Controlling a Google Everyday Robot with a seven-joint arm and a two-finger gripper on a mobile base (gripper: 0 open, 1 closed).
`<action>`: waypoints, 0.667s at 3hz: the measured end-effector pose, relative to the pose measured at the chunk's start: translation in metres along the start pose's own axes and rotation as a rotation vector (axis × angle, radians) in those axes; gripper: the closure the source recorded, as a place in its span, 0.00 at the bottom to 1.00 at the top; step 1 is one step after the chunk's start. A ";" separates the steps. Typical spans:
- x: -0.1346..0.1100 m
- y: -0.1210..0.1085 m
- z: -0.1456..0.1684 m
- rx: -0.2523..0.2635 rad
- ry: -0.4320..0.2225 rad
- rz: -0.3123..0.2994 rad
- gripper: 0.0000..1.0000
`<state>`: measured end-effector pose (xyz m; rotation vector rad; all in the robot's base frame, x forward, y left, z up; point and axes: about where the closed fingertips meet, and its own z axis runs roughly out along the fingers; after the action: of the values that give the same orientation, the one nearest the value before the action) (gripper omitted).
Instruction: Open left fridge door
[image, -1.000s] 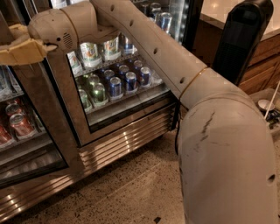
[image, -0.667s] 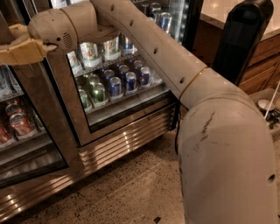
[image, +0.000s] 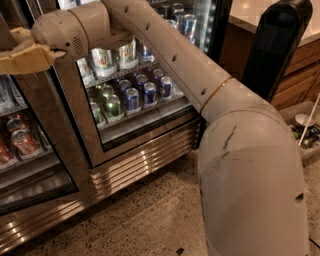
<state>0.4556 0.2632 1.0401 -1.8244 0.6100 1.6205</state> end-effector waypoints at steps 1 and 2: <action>0.000 0.001 -0.001 0.000 0.000 0.000 1.00; 0.001 0.005 0.000 -0.027 -0.015 0.000 1.00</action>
Offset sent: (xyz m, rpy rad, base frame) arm -0.1738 0.0214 -0.0385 0.2529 -0.1400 1.2528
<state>0.4528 0.2598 1.0381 -1.8296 0.5838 1.6482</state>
